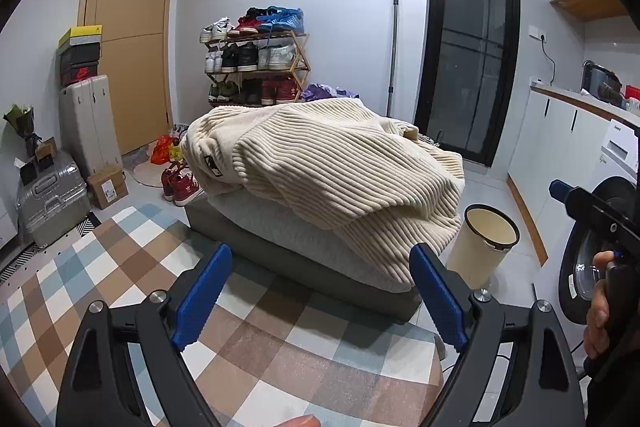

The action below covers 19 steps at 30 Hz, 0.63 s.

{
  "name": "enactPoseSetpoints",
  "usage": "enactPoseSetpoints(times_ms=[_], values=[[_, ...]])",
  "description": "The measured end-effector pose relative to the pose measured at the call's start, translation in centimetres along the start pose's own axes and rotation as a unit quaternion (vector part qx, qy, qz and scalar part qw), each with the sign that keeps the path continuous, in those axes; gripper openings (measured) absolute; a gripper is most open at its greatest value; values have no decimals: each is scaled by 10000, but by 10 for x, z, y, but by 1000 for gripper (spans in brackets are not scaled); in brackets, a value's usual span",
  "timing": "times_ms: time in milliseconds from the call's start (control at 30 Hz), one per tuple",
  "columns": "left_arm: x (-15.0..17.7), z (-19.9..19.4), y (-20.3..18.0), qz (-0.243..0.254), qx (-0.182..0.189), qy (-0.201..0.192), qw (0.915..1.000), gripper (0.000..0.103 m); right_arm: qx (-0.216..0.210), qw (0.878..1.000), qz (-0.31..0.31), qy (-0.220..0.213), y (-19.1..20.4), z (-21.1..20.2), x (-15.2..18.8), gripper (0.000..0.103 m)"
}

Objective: Fold large clothes
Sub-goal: 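Open both grippers and pull them back from the shirt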

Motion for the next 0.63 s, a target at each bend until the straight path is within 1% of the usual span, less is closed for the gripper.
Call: enactPoseSetpoints(times_ms=[67, 167, 333, 467, 567, 633], values=[[-1, -2, 1, -18, 50, -19, 10000, 88, 3, 10000, -20, -9, 2, 0, 2, 103], [0, -6, 3, -9, -22, -132, 9999, 88, -29, 10000, -31, -14, 4, 1, 3, 103], [-1, -6, 2, -63, 66, -127, 9999, 88, -37, 9999, -94, 13, 8, 5, 3, 103], [-1, -7, 2, -31, 68, -163, 9998, 88, -53, 9999, -147, 15, 11, 6, 3, 103], [-1, -8, 3, -80, 177, -158, 9997, 88, -58, 9998, -189, 2, 12, 5, 2, 103], [-1, -8, 4, -91, 155, -148, 9997, 88, -71, 9998, -202, -12, 13, 5, 1, 103]])
Point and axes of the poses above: each gripper's, at about its wrist camera, not at the fingertips, and z roughly the way its jaws point, y to its left, x to its underside, the point moved 5 cm from there along z, roughly the way its jaws point, and after that the axes turned 3 degrees about y, right-handed, at the moved point
